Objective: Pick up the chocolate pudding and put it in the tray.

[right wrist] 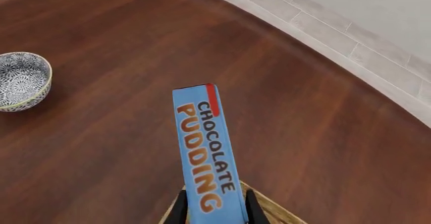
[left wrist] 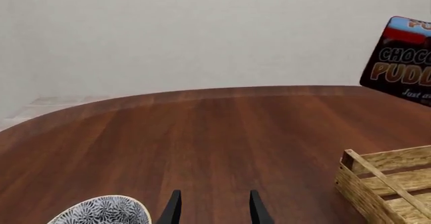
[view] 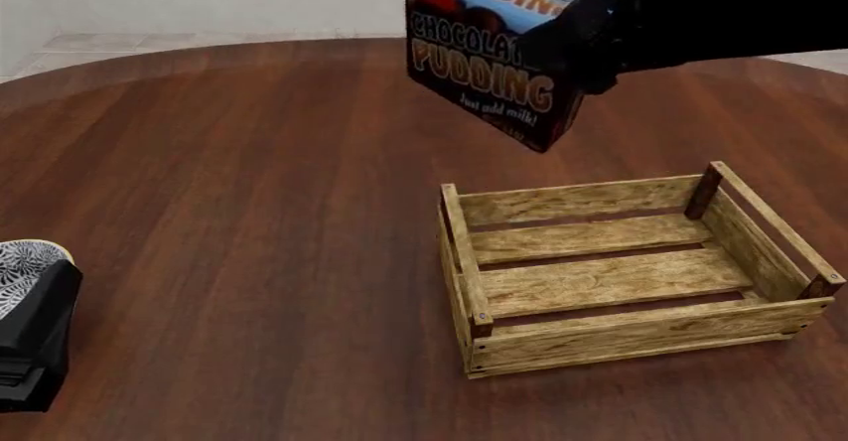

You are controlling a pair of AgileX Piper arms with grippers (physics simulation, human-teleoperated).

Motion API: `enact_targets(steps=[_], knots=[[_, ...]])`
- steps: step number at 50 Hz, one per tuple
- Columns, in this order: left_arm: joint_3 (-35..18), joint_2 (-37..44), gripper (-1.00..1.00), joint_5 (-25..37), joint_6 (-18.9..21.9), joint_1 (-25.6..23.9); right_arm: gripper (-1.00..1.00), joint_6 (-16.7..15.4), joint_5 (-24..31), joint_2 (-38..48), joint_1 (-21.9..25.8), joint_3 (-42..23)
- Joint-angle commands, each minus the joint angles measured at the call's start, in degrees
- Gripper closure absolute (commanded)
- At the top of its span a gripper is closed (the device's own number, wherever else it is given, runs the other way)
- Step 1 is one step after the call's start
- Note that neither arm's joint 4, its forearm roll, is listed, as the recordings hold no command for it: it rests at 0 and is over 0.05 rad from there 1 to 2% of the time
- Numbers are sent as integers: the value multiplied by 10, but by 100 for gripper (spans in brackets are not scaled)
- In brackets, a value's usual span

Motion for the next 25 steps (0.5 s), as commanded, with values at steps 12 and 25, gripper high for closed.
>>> enact_targets(steps=[12, 25], knots=[[0, 0, -100, 0, 0, -2, 100, 14, 39, -67, -30, 48], [0, 0, -100, 2, 1, -1, 100, 18, 56, -107, -51, 80]])
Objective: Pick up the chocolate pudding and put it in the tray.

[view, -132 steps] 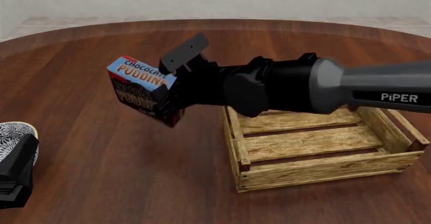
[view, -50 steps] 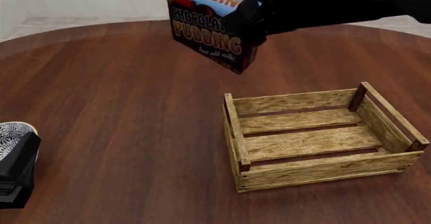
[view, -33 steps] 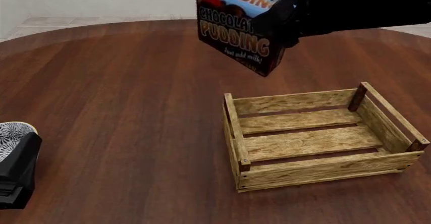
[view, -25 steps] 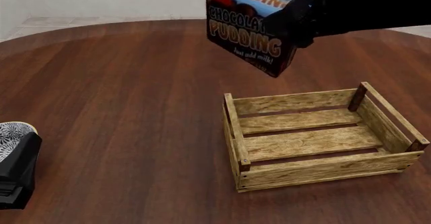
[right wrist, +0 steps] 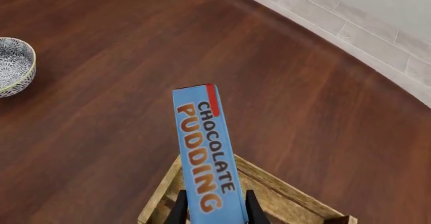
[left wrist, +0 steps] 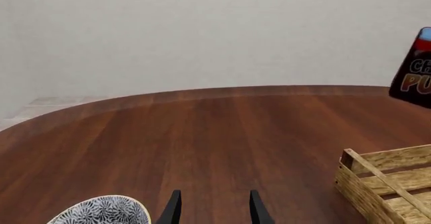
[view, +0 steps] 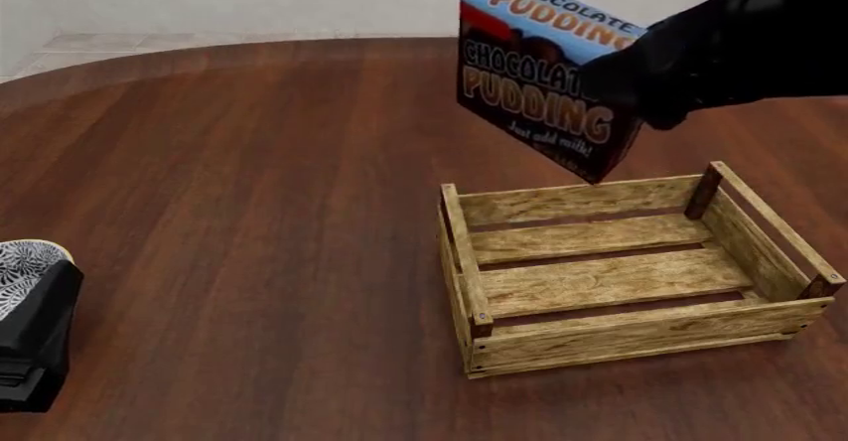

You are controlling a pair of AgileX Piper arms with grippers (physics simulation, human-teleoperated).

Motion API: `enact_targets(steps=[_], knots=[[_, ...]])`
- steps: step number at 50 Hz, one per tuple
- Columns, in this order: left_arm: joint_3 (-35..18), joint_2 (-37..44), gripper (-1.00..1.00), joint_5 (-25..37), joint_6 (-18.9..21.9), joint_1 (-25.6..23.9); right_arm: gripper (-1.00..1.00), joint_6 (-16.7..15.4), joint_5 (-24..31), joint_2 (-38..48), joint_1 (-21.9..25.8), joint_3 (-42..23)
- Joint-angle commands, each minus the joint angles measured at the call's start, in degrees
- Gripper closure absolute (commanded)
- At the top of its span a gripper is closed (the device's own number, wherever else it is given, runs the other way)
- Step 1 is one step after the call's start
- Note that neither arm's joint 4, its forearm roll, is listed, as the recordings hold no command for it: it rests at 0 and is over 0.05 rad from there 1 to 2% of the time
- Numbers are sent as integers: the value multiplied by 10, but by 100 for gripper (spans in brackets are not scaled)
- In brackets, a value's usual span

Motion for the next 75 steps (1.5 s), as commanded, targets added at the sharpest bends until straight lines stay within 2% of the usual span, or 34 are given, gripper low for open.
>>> enact_targets(steps=[1, 18, 34, 48, 63, 75], knots=[[0, 0, -100, 1, 0, -1, 100, 17, 8, -38, -17, 37], [0, 0, -100, 2, 0, -4, 100, 42, -3, -82, -43, 106], [0, 0, -100, 3, 2, -7, 100, 29, 14, -85, -80, 117], [0, 0, -100, 6, 2, -8, 100, 33, 10, -94, -95, 137], [0, 0, -100, 4, 4, -9, 100, 71, -29, -90, -94, 175], [0, 0, -100, 4, 4, -9, 100, 82, -45, -76, -97, 195]])
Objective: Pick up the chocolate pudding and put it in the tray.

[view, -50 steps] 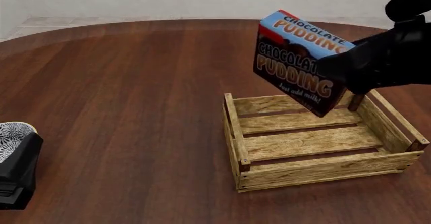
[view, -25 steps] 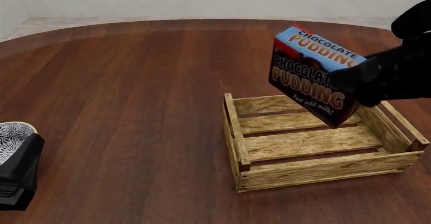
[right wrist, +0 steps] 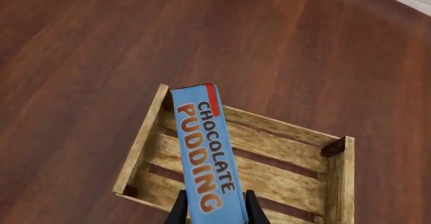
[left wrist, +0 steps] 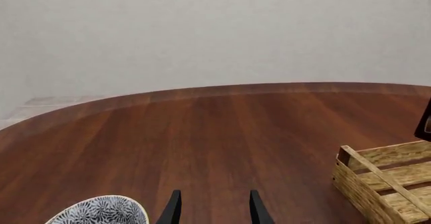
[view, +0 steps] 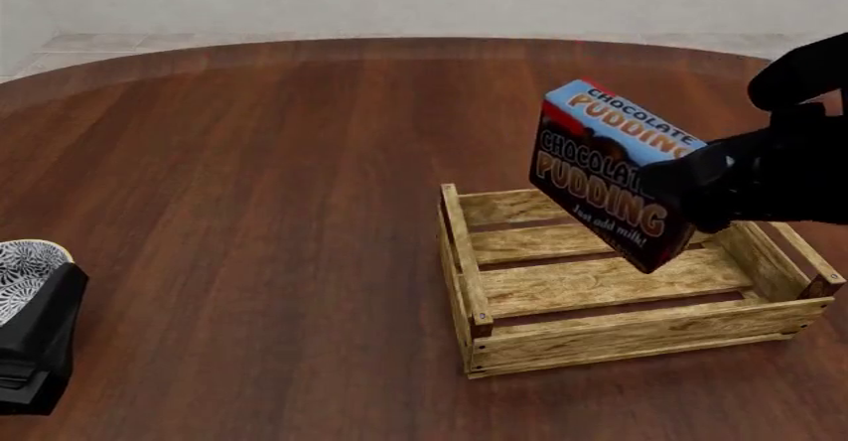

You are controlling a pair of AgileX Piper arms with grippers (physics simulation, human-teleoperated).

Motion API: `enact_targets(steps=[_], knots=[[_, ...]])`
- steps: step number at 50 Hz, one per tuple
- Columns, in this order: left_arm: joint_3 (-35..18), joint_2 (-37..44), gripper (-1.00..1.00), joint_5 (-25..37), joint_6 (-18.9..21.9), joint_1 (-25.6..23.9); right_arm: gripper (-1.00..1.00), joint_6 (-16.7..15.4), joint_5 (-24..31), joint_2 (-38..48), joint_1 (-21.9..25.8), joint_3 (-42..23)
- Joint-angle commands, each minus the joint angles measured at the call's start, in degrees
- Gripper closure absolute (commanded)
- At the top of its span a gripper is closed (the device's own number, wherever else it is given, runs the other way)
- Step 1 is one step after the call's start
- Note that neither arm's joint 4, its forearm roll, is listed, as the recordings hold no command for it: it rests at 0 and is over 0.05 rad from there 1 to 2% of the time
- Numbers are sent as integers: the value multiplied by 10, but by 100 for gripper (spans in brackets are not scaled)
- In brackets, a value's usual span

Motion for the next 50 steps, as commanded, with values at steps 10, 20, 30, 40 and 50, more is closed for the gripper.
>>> enact_targets(steps=[10, 20, 30, 40, 50], knots=[[0, 0, -100, 0, 1, -1, 100, 31, -55, 31, -5, 52], [0, 0, -100, 1, 2, 2, 100, 34, -70, 47, -10, 46], [0, 0, -100, 0, 3, 2, 100, 40, -87, 65, -21, 44], [0, 0, -100, -1, 3, 3, 100, 47, -102, 70, -19, 48], [0, 0, -100, -2, 3, 4, 100, 57, -128, 82, -11, 65]])
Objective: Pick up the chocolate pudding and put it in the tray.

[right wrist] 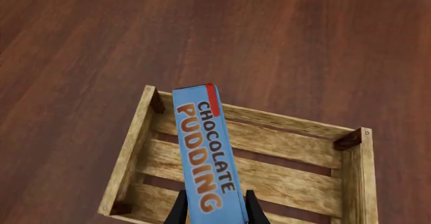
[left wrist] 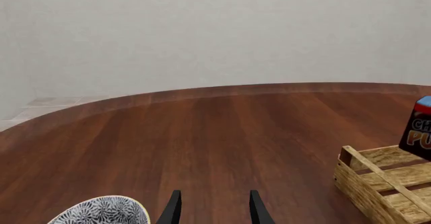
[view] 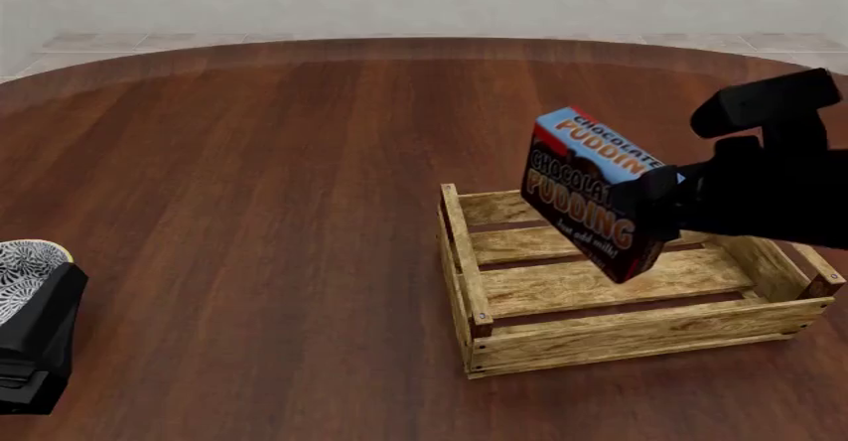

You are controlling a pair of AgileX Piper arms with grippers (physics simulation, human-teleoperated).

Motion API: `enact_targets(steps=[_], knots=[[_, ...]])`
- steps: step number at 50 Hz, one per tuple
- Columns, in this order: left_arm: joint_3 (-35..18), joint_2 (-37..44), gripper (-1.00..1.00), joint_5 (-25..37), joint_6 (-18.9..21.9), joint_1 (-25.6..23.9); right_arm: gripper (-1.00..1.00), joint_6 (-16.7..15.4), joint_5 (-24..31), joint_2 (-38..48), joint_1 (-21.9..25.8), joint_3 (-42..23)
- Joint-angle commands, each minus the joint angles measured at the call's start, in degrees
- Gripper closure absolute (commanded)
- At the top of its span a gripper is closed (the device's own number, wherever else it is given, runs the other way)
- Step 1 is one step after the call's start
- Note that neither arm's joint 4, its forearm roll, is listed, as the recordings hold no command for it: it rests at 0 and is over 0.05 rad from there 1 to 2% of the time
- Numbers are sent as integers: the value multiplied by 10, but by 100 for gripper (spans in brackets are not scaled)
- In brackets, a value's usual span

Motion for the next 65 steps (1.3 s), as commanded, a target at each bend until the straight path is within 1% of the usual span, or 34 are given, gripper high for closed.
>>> enact_targets(steps=[1, 18, 30, 32, 38, 46, 65], knots=[[0, 0, -100, -2, 0, 1, 100, 22, -27, 11, 7, 13], [0, 0, -100, -3, -1, 3, 100, 35, -58, 33, 18, 22], [0, 0, -100, -1, -3, 3, 100, 35, -75, 57, 16, 24], [-18, 0, -100, 16, -7, 7, 100, 36, -81, 60, 16, 27], [-1, 0, -100, 0, -12, 8, 100, 36, -92, 71, 13, 32], [0, 0, -100, -3, -9, 8, 100, 32, -99, 82, 6, 34], [0, 0, -100, -5, -6, 11, 100, 38, -129, 112, 12, 41]])
